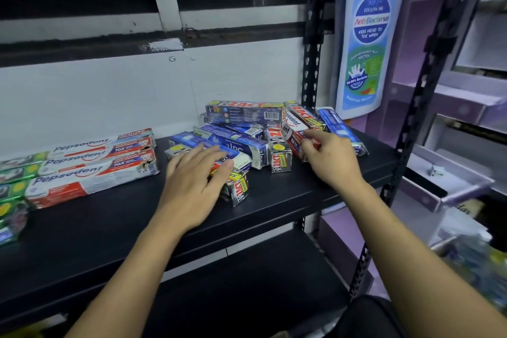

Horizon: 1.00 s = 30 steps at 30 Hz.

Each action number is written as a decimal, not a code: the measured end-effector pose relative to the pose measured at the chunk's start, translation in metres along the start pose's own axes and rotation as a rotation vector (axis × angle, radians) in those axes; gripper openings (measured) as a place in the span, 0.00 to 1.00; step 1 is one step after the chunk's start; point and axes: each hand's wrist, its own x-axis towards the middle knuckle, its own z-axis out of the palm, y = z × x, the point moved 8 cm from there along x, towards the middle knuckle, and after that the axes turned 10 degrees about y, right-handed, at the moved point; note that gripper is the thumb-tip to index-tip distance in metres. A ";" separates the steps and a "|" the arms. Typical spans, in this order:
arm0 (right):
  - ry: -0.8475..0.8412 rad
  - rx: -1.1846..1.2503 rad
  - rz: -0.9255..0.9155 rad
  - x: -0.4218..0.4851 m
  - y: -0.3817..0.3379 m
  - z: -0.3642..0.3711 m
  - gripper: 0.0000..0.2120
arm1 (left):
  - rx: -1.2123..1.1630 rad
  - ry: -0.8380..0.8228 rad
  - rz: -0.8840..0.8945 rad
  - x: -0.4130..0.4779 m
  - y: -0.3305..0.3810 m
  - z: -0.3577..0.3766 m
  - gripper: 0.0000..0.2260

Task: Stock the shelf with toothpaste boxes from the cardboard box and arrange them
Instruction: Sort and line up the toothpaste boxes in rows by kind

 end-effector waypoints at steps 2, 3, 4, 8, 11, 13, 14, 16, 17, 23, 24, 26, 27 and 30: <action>-0.026 -0.043 -0.028 -0.002 -0.002 0.002 0.22 | 0.000 0.001 -0.001 0.000 0.000 0.000 0.33; -0.026 -0.052 -0.038 -0.001 -0.003 0.001 0.23 | 0.001 0.000 -0.001 -0.001 0.000 0.000 0.33; -0.018 -0.049 -0.026 0.001 -0.003 -0.002 0.22 | 0.002 -0.001 -0.001 -0.001 0.000 0.000 0.33; 0.131 0.096 0.095 0.004 0.002 -0.027 0.15 | -0.004 0.001 0.001 0.000 0.000 -0.001 0.34; 0.219 0.236 0.149 -0.003 0.006 -0.043 0.14 | -0.004 0.006 0.008 0.000 0.000 -0.001 0.34; 0.278 0.292 0.150 -0.009 0.005 -0.056 0.14 | -0.015 0.027 0.014 -0.001 0.000 -0.004 0.33; 0.309 0.312 0.133 -0.012 0.003 -0.064 0.14 | -0.019 0.042 0.020 -0.002 0.001 -0.007 0.32; 0.343 0.378 0.097 -0.015 -0.003 -0.079 0.14 | -0.018 0.081 0.040 -0.003 0.004 -0.012 0.30; 0.332 0.427 0.086 -0.017 -0.006 -0.084 0.14 | -0.021 0.110 0.051 -0.004 0.006 -0.016 0.28; 0.015 0.775 0.057 -0.031 -0.046 -0.082 0.12 | -0.080 0.378 0.139 -0.009 0.021 -0.065 0.25; -0.062 0.840 0.060 -0.036 -0.057 -0.076 0.11 | -0.057 0.429 0.188 -0.011 0.025 -0.077 0.26; -0.221 0.946 0.072 -0.048 -0.080 -0.060 0.11 | 0.035 0.494 0.297 -0.015 0.030 -0.101 0.29; -0.296 0.983 0.072 -0.055 -0.092 -0.052 0.11 | 0.098 0.500 0.343 -0.018 0.030 -0.111 0.30; -0.491 1.021 0.058 -0.077 -0.121 -0.027 0.11 | 0.249 0.447 0.394 -0.028 0.014 -0.134 0.29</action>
